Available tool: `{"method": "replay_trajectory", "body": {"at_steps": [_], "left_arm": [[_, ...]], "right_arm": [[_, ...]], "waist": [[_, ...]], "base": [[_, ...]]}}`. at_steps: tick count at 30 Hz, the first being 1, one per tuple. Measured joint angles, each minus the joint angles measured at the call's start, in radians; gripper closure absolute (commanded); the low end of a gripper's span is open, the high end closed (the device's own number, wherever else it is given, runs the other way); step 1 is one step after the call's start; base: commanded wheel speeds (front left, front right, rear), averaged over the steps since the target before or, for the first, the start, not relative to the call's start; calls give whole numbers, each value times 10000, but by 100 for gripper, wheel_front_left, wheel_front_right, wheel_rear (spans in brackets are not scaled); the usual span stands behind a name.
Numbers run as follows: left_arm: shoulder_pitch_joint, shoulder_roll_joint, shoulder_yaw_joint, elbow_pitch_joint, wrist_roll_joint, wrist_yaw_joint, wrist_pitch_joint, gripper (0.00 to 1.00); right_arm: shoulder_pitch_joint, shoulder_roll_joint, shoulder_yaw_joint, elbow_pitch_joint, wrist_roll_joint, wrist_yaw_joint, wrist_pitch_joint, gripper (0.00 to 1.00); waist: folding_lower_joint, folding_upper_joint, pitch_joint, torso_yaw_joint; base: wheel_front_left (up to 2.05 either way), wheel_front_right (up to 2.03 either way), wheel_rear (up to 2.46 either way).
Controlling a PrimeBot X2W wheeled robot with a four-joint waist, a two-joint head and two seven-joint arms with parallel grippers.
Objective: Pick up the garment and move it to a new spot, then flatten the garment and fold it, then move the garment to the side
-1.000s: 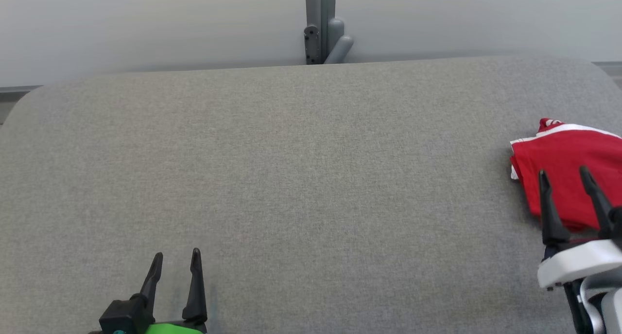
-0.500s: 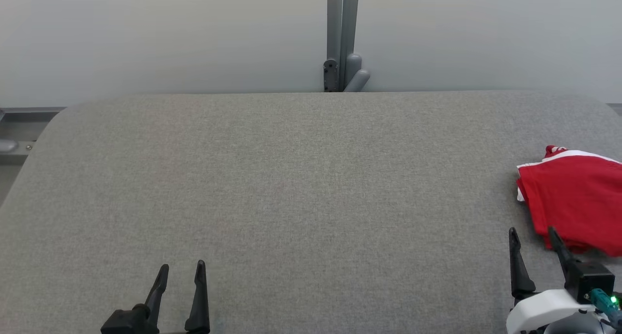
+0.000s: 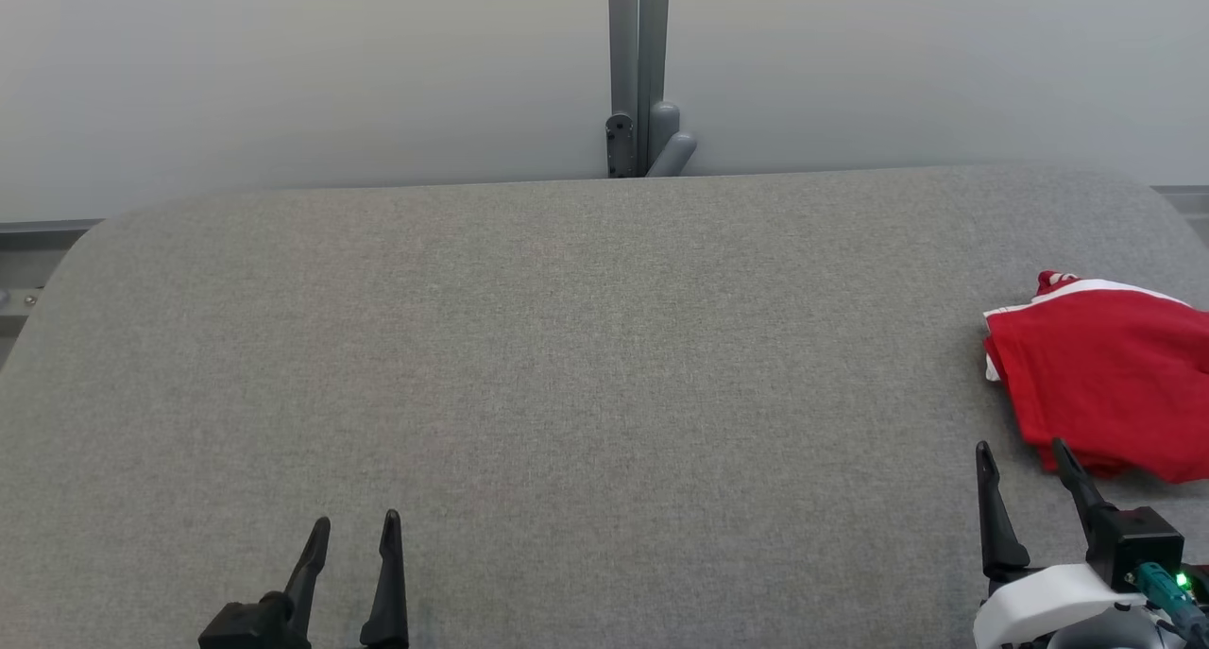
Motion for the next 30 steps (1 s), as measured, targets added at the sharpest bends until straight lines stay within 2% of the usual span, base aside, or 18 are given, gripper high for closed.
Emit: {"method": "replay_trajectory", "body": {"at_steps": [24, 25, 30], "left_arm": [[76, -15, -73, 192, 0, 2, 15, 0], [75, -15, -75, 192, 0, 2, 15, 100], [129, -27, -94, 612, -8, 0, 63, 100]], "right_arm": [[118, 61, 40, 128, 146, 2, 12, 0], [118, 61, 42, 128, 144, 2, 12, 100], [162, 140, 46, 608, 148, 2, 31, 100]], "waist": [[0, 0, 36, -31], [0, 0, 39, -33], [0, 0, 41, -35]], "base": [[0, 0, 0], [0, 0, 0], [0, 0, 0]]}}
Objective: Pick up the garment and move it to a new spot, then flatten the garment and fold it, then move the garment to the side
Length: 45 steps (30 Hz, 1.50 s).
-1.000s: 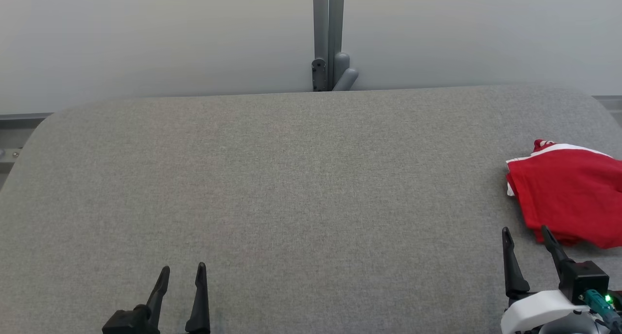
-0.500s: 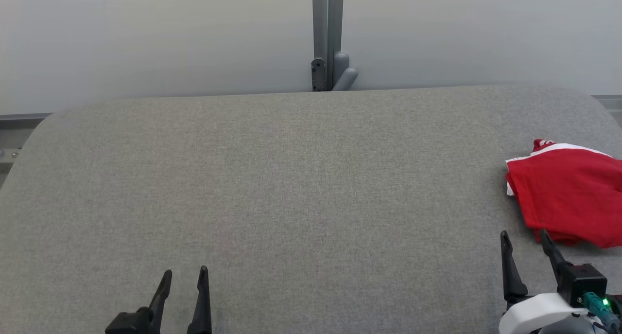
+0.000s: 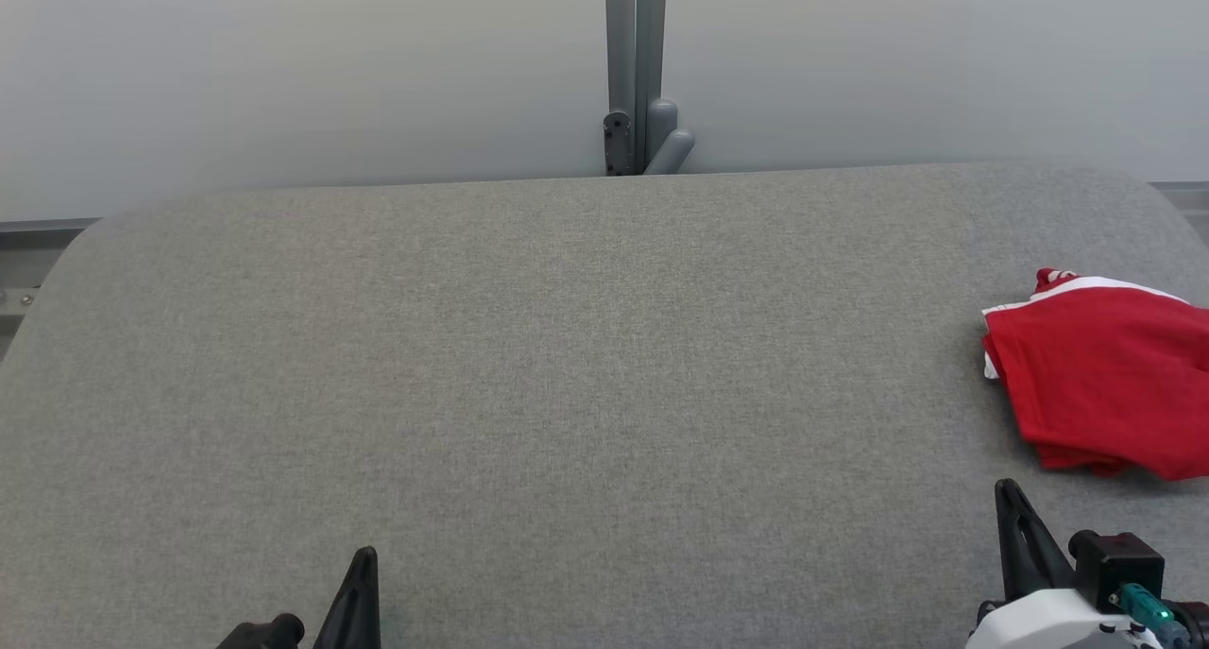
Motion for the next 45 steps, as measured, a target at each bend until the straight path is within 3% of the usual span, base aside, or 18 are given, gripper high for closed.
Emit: {"method": "replay_trajectory", "body": {"at_steps": [21, 45], "left_arm": [[-388, 12, 412, -33, -3522, -35, 936, 100], [-931, 40, 895, -140, -6539, -115, 1753, 100]], "right_arm": [[-267, 4, 52, 6, 4257, -2, 1011, 100], [-673, -25, 123, -121, 7900, -2, 1837, 100]], "waist": [[0, 0, 45, -61], [0, 0, 92, -125]], "base": [[0, 0, 0], [0, 0, 0]]}}
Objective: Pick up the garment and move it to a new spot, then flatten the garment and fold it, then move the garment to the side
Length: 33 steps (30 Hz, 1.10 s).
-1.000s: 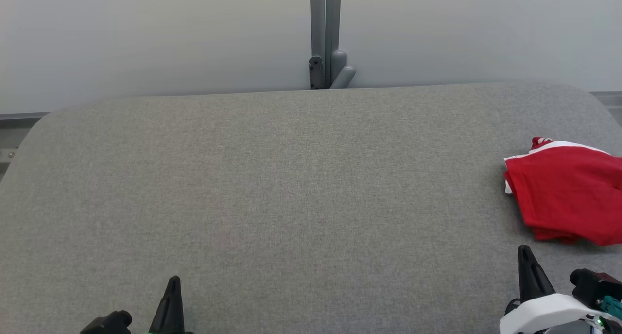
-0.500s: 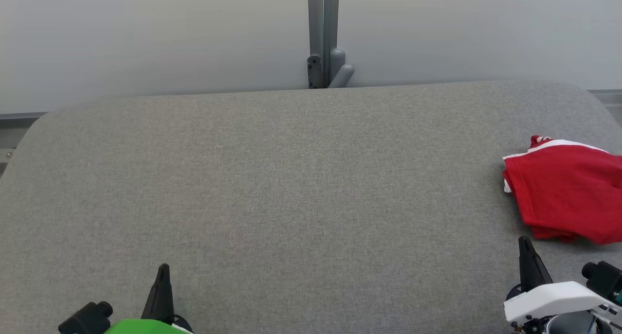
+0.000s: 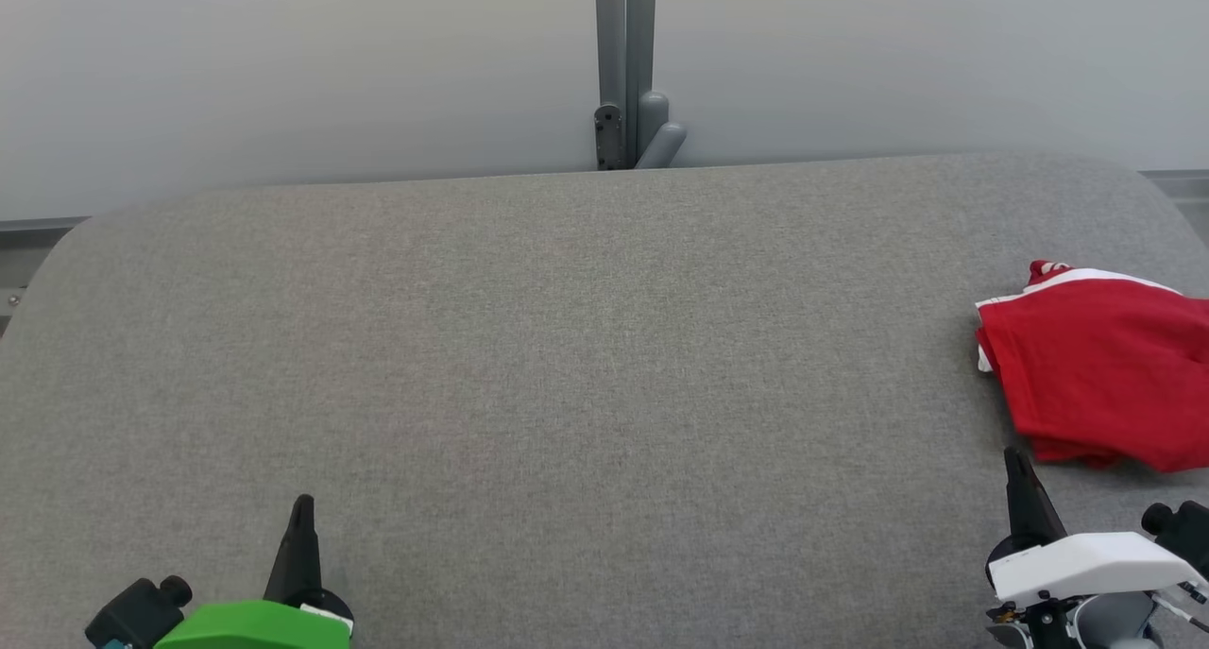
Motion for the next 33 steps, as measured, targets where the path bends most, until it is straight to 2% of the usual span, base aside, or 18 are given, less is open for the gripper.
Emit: {"method": "replay_trajectory", "body": {"at_steps": [33], "left_arm": [[-637, 19, 497, -184, -3206, -58, 899, 100]], "right_arm": [[-449, -44, 77, -125, 3963, -10, 922, 100]], "waist": [[0, 0, 67, -92]], "base": [[0, 0, 0]]}}
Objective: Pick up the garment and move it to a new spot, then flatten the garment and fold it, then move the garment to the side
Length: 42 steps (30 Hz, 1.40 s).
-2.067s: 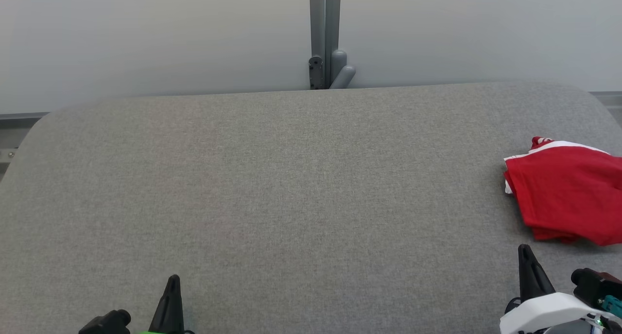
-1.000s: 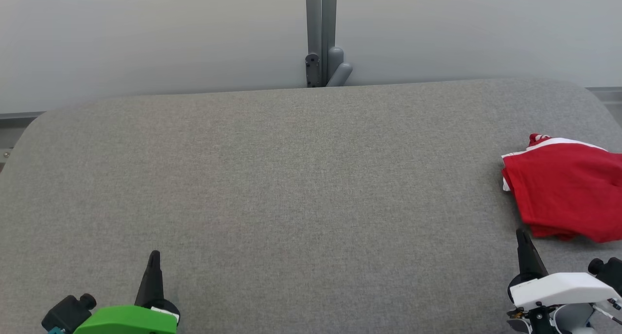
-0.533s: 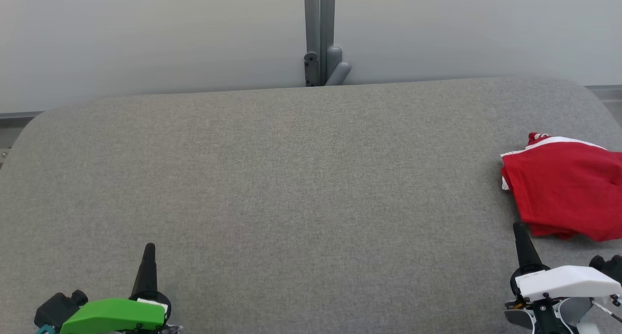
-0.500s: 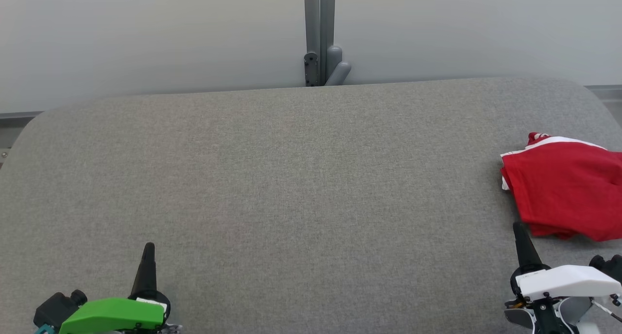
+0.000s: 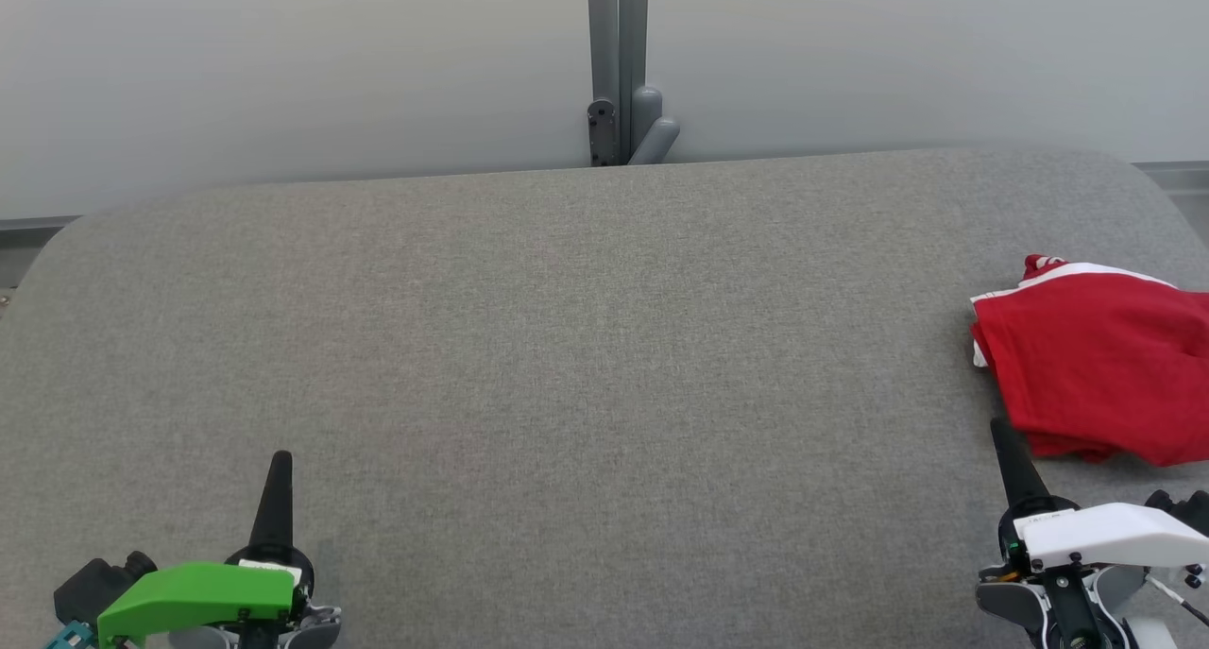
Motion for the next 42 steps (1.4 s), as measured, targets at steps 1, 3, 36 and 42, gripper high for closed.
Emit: {"method": "replay_trajectory", "body": {"at_steps": [1, 3, 36, 42], "left_arm": [[-30, 0, 19, -4, -111, -4, 29, 100], [-75, 0, 54, -15, -316, -6, 79, 100], [-535, 2, 491, -102, -2675, -48, 777, 100], [-596, 2, 548, -115, -3007, -77, 878, 100]], "right_arm": [[-10, -2, 2, -4, 113, 0, 19, 100], [-32, -4, 6, -8, 322, 0, 90, 100], [-387, -36, 50, -92, 3248, 0, 754, 100], [-446, -40, 58, -109, 3685, 0, 861, 100]], "waist": [[0, 0, 2, -3], [0, 0, 6, -9], [0, 0, 74, -100], [0, 0, 86, -117]], "base": [[0, 0, 0], [0, 0, 0], [0, 0, 0], [0, 0, 0]]}}
